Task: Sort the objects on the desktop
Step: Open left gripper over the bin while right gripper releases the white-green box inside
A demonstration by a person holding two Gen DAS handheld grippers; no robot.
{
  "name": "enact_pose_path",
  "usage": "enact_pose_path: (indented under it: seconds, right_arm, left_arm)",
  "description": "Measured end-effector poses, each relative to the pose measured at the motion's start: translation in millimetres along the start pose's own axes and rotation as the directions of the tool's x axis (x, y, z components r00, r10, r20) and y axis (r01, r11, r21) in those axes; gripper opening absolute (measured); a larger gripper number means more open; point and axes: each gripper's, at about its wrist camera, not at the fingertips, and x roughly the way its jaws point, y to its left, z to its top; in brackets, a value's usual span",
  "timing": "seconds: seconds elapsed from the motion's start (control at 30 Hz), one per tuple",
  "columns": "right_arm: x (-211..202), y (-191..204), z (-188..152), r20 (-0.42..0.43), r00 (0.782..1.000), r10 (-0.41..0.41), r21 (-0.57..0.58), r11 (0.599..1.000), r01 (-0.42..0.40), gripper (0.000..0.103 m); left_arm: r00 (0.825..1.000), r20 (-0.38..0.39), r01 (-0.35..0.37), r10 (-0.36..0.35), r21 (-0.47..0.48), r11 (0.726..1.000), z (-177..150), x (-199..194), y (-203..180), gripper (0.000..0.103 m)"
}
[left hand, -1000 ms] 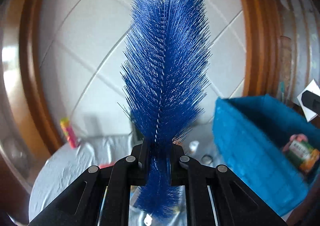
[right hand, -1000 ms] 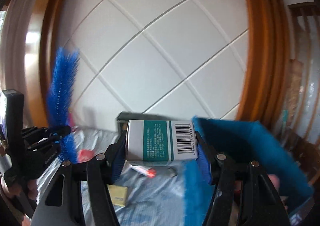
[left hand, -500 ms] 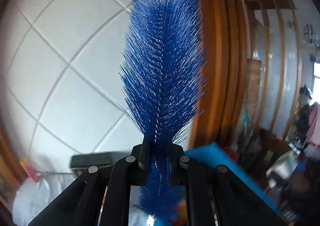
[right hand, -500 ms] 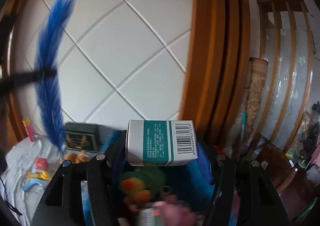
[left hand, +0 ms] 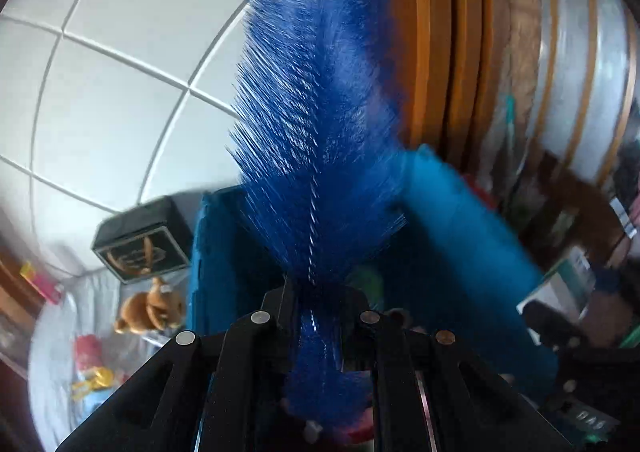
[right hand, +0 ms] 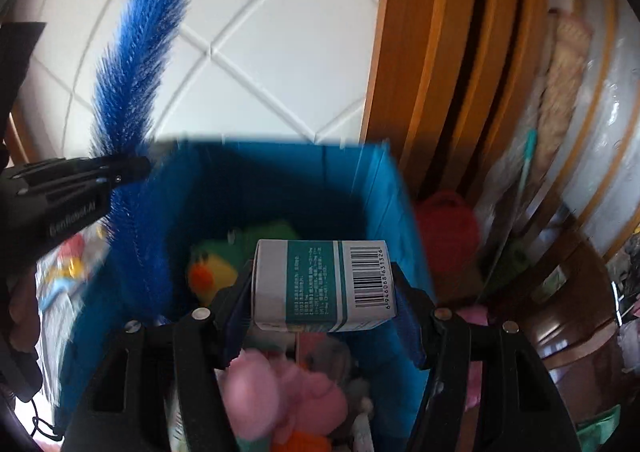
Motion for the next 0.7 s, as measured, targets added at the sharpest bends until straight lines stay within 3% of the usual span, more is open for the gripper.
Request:
enact_pose_path:
  seconds: [0.1, 0.2, 0.33, 0.47, 0.53, 0.6, 0.7]
  right_arm:
    - [19.0, 0.1, -6.6, -0.035, 0.999, 0.01, -0.011, 1.0, -0.01, 0.061]
    - [28.7, 0.4, -5.4, -0.042, 0.999, 0.022, -0.014, 1.0, -0.022, 0.061]
    - [28.6, 1.4, 3.0, -0.02, 0.999, 0.026, -0.025, 0.999, -0.027, 0.061]
    - [26.2, 9.9, 5.5, 0.006, 0.999, 0.051, -0.026, 0.998, -0.051, 0.064]
    - [25.1, 10.8, 7.1, 0.016, 0.999, 0.039, -0.028, 0.999, -0.038, 0.083]
    - [21.7, 11.1, 9.2, 0.03, 0.999, 0.037, -0.024, 0.999, -0.036, 0.095]
    - [0.7, 21.2, 1.8, 0.06, 0.998, 0.034, -0.027, 0.999, -0.032, 0.1]
  left_arm:
    - [1.0, 0.021, 0.003, -0.003, 0.006, 1.0, -3.8, -1.8, -7.0, 0.014]
    - [0.999, 0.037, 0.013, -0.013, 0.011, 1.0, -3.8, -10.4, -5.4, 0.027]
    - [0.996, 0.087, -0.001, -0.001, 0.02, 1.0, -2.1, -21.4, -5.2, 0.065]
    - [0.994, 0.109, -0.014, 0.011, 0.032, 0.999, -2.9, -28.9, -4.8, 0.075]
    - [0.994, 0.111, -0.016, 0.013, 0.025, 1.0, -3.3, -28.8, 0.8, 0.082]
    - [0.994, 0.111, -0.01, 0.008, 0.011, 1.0, -4.6, -32.5, 7.5, 0.083]
    - [0.994, 0.11, 0.004, -0.003, -0.006, 1.0, -9.4, -40.3, 18.2, 0.086]
